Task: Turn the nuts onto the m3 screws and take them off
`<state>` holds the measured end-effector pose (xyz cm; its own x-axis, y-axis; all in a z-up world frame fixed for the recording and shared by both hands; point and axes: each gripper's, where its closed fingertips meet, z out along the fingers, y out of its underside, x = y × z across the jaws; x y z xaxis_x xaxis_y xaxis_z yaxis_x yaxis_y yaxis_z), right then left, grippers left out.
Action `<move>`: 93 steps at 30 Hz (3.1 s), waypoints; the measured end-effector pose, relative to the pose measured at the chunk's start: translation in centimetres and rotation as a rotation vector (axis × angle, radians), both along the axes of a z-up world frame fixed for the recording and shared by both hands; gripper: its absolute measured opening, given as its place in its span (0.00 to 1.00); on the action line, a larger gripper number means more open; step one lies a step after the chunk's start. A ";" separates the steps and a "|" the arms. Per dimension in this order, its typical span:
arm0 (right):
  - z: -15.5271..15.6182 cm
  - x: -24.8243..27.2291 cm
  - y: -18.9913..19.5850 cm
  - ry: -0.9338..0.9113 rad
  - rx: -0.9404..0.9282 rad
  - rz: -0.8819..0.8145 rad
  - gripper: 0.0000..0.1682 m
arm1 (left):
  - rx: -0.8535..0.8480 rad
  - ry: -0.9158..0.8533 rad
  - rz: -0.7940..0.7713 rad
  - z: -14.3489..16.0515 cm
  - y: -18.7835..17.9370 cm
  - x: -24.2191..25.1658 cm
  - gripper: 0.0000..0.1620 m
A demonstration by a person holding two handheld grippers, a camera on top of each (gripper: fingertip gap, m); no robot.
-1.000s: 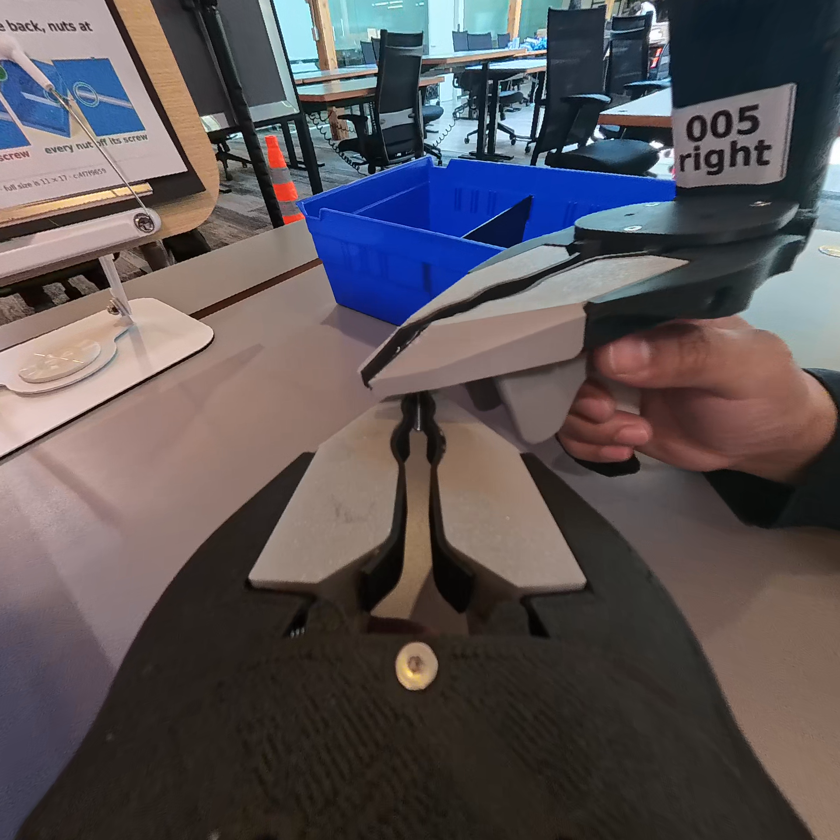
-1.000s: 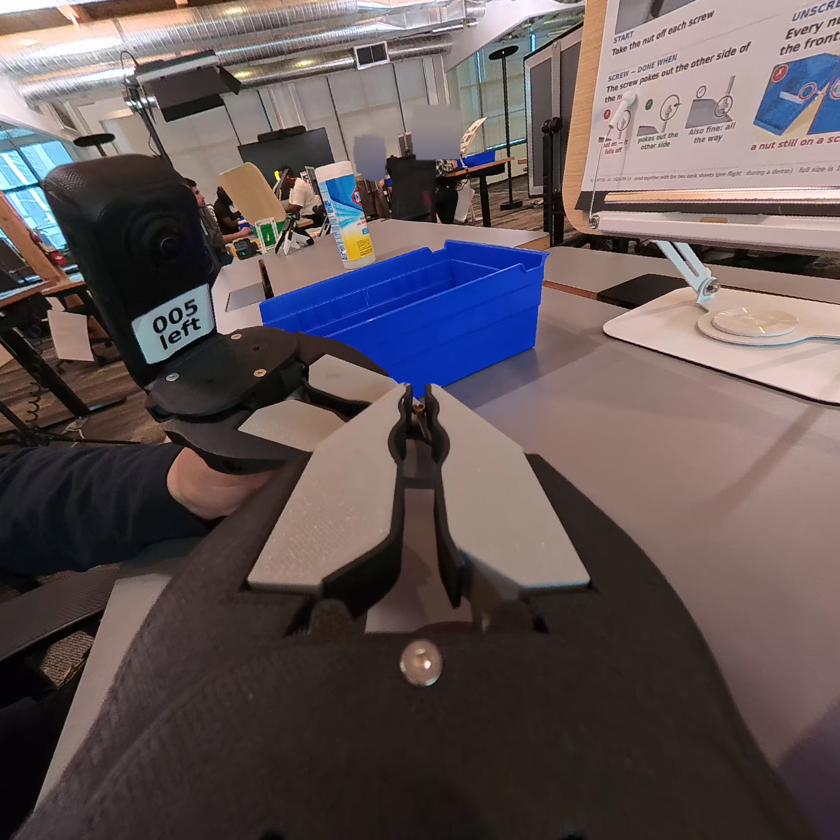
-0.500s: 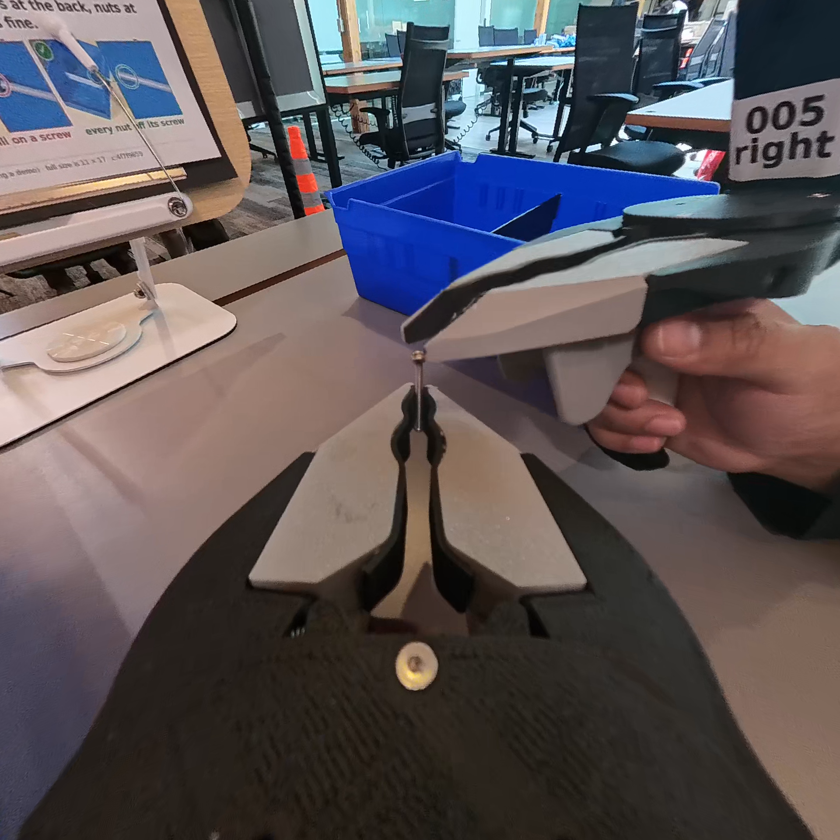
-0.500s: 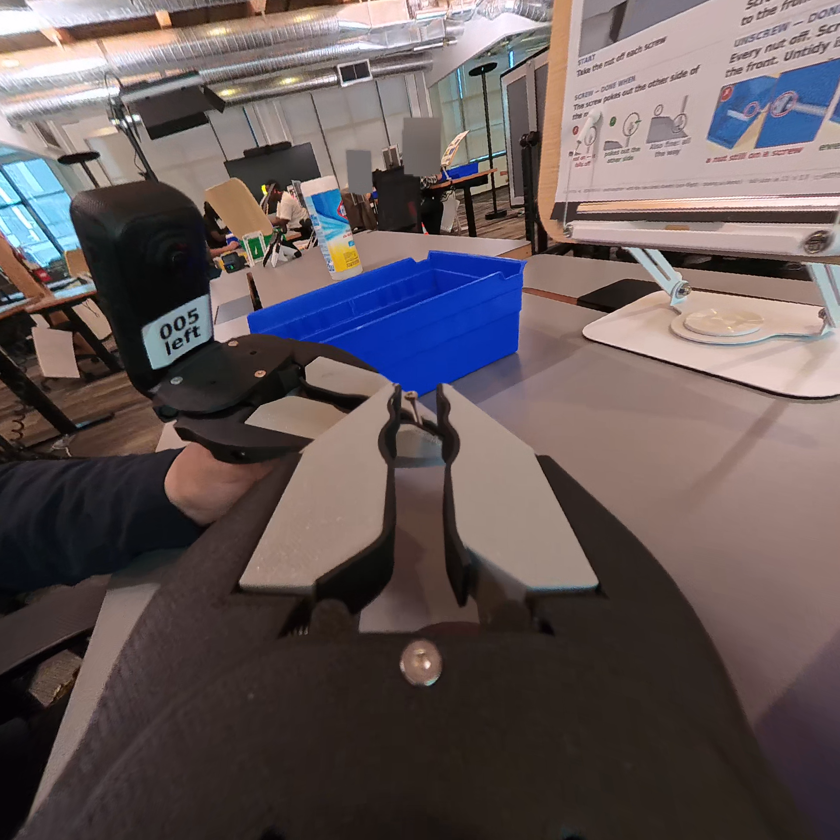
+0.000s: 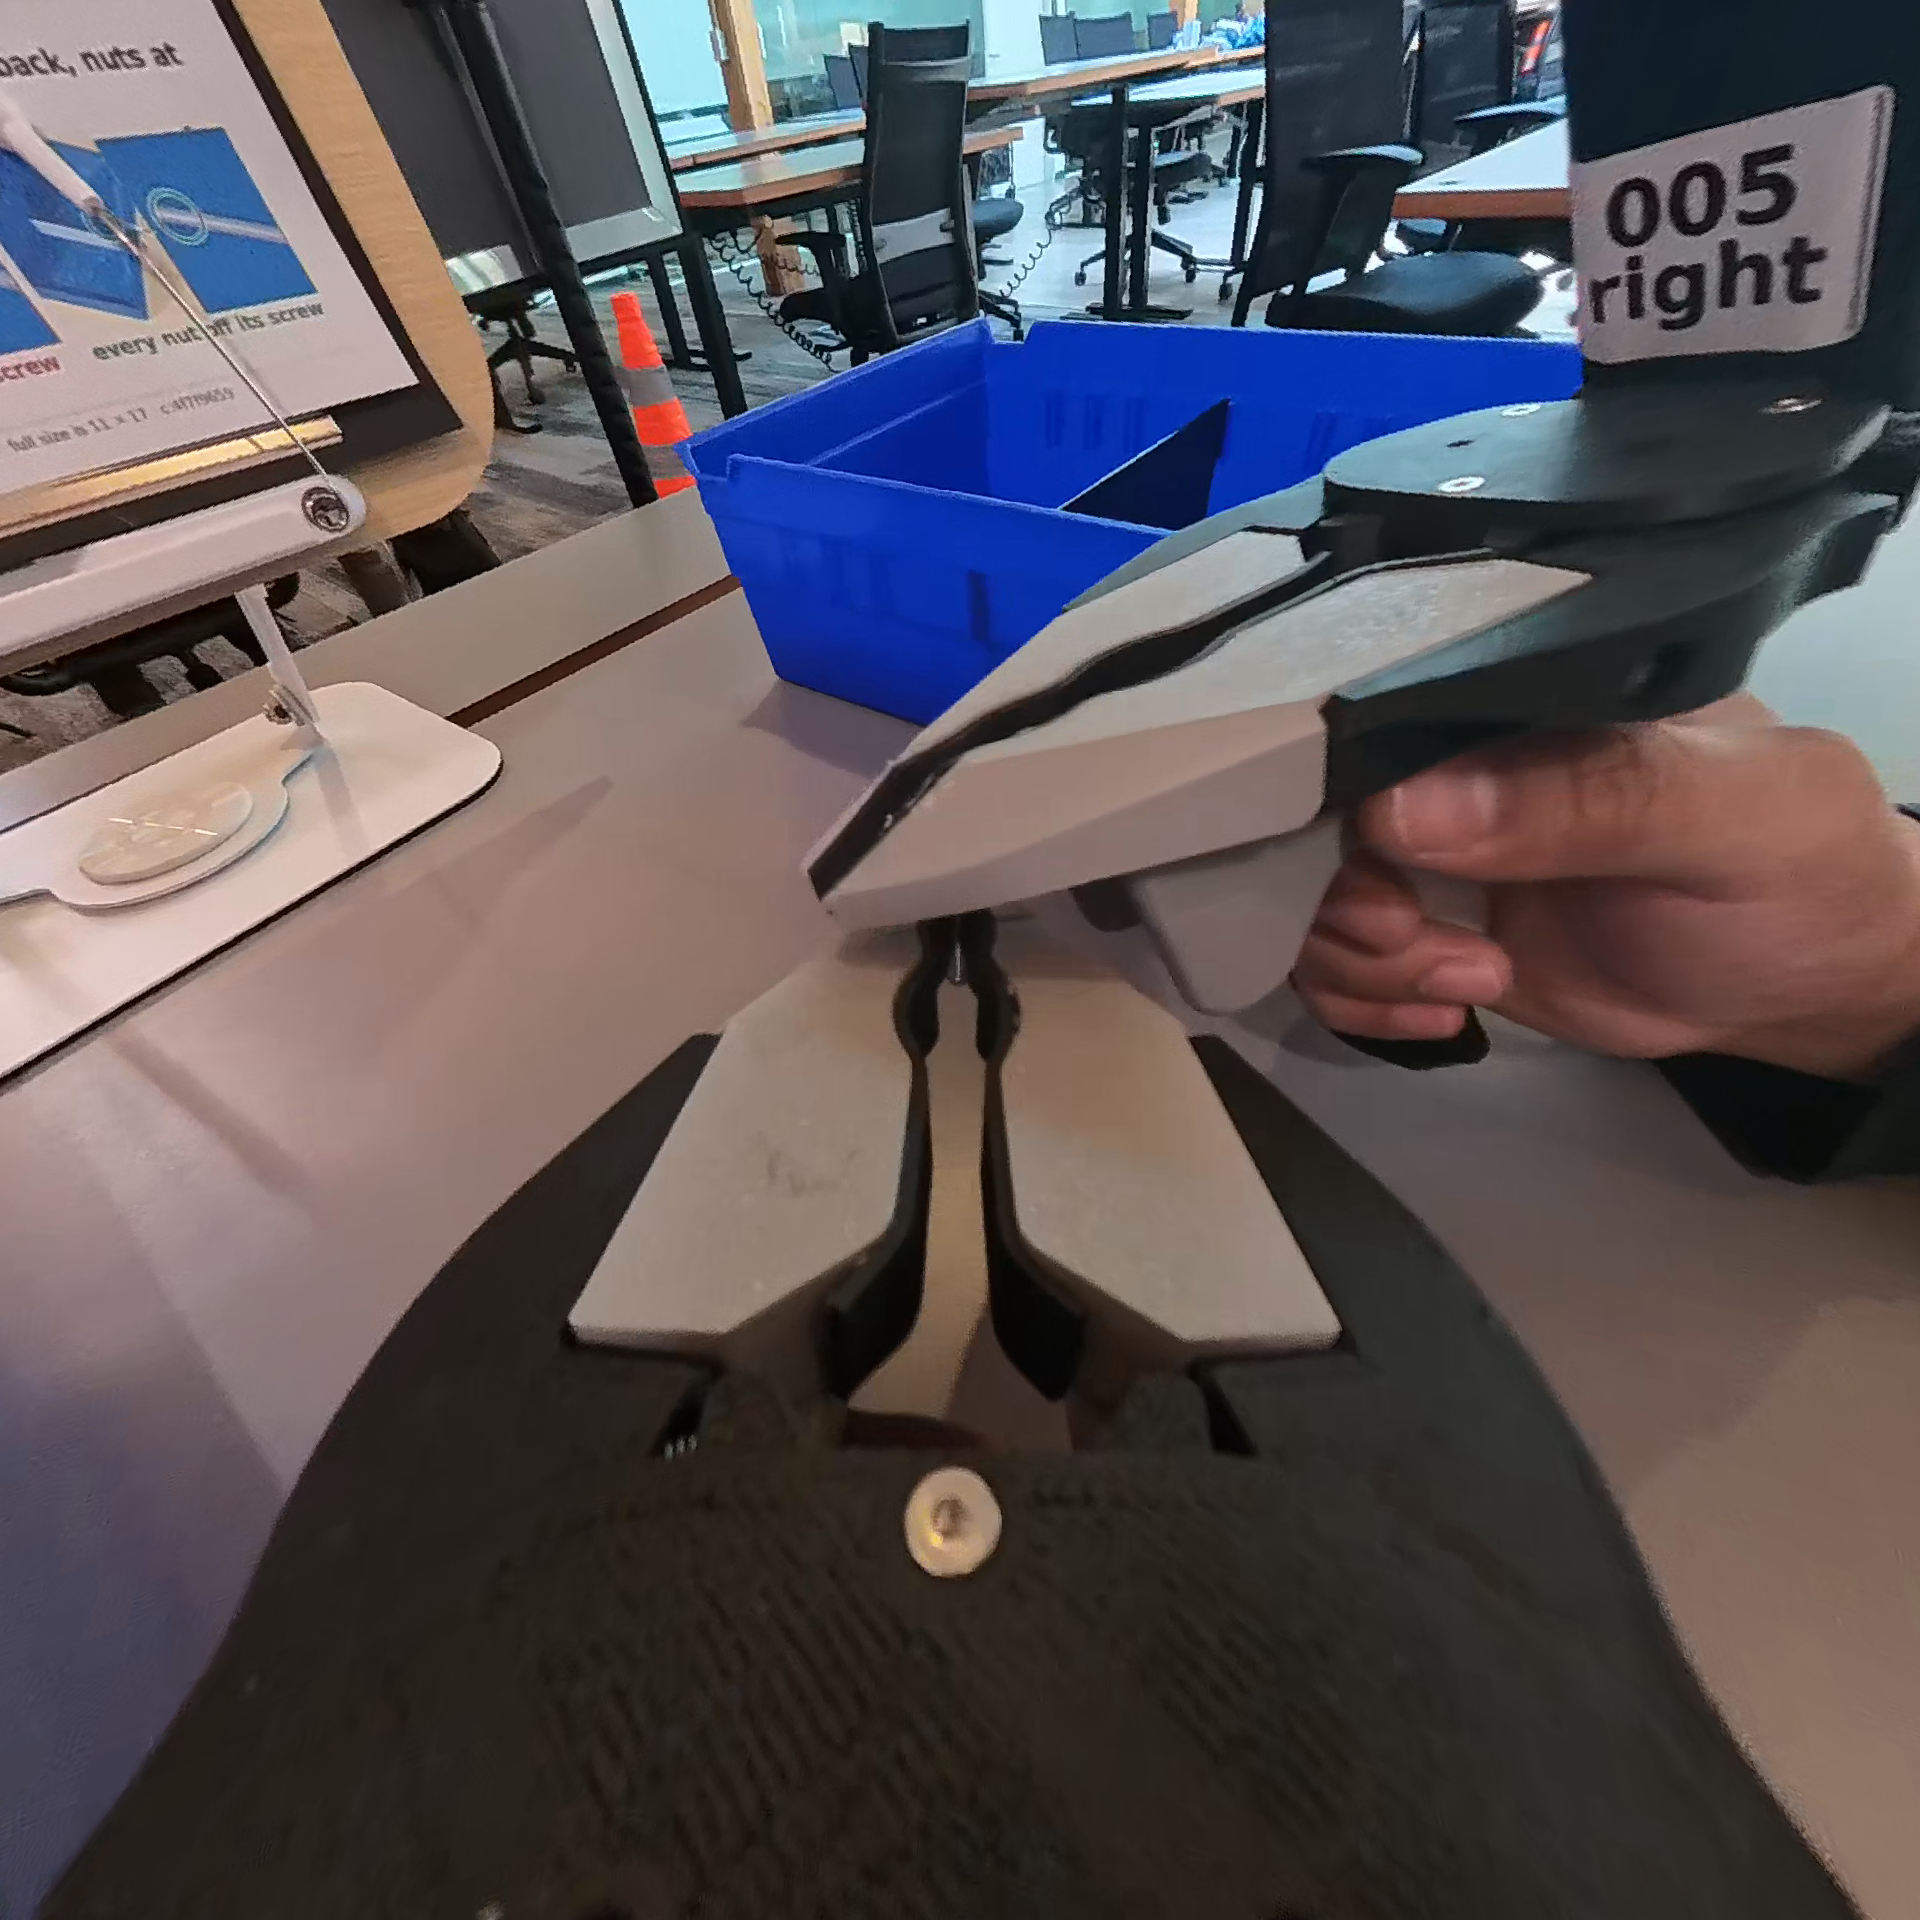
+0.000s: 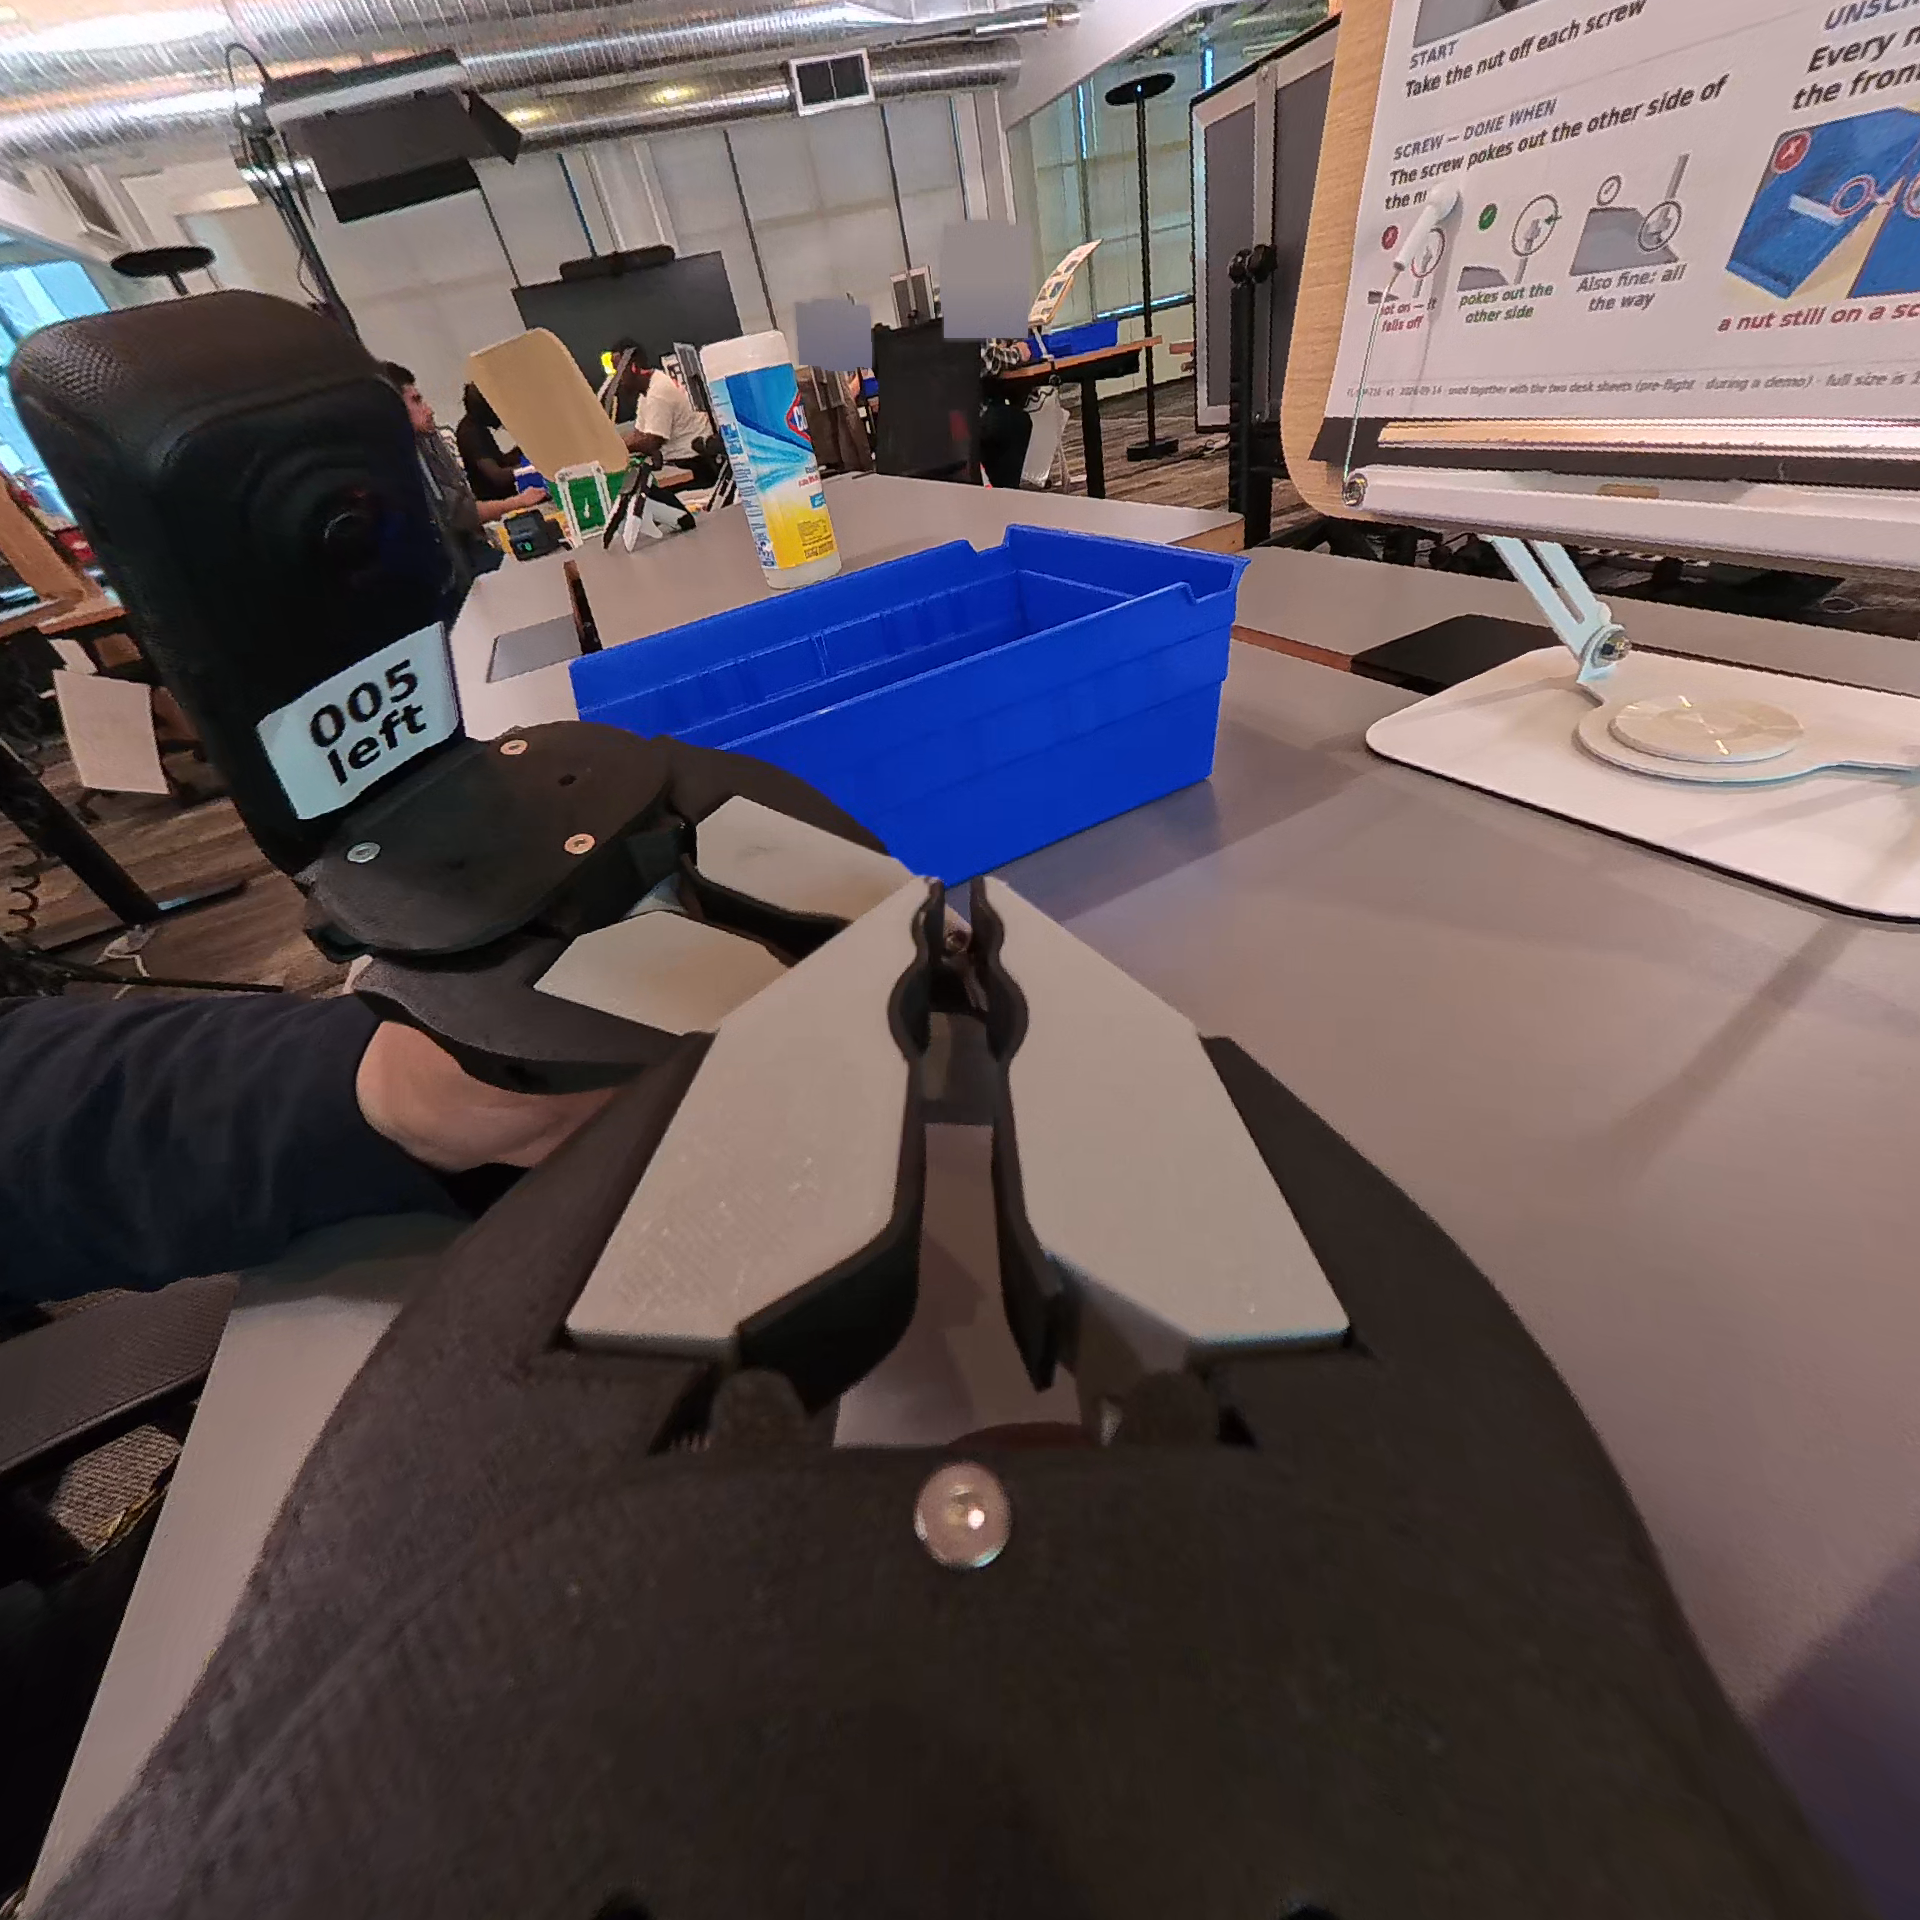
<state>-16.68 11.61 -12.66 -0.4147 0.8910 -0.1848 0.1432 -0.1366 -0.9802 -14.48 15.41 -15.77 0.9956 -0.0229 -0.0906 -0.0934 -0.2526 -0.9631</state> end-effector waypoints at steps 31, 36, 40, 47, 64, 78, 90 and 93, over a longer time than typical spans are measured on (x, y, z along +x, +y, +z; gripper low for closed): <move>-0.4 -0.3 1.3 -0.084 -0.171 0.005 0.01 | 0.039 -0.003 0.040 0.5 -0.2 -0.9 0.00; -0.5 -0.3 1.3 -0.101 -0.208 0.018 0.01 | 0.047 0.030 0.056 0.6 -0.2 -1.0 0.00; -0.6 -0.3 1.0 -0.104 -0.200 0.029 0.01 | 0.037 0.007 0.044 0.5 -0.2 -1.0 0.00; 0.0 -0.2 2.0 -0.065 -0.172 -0.024 0.07 | 0.008 -0.085 0.034 0.0 -0.2 -1.5 0.00; 0.6 -0.1 3.6 -0.027 -0.099 -0.124 0.05 | 0.009 -0.104 0.109 -0.1 -0.4 -3.1 0.00; 2.1 0.4 3.9 0.059 -0.065 -0.156 0.09 | 0.003 -0.115 0.145 -0.4 -0.5 -3.9 0.00; 1.2 0.0 4.0 0.019 -0.064 -0.159 0.11 | -0.002 -0.111 0.143 -0.5 -0.4 -3.8 0.00; 0.7 -0.2 4.2 -0.002 -0.047 -0.173 0.11 | -0.005 -0.114 0.142 -0.5 -0.4 -3.8 0.00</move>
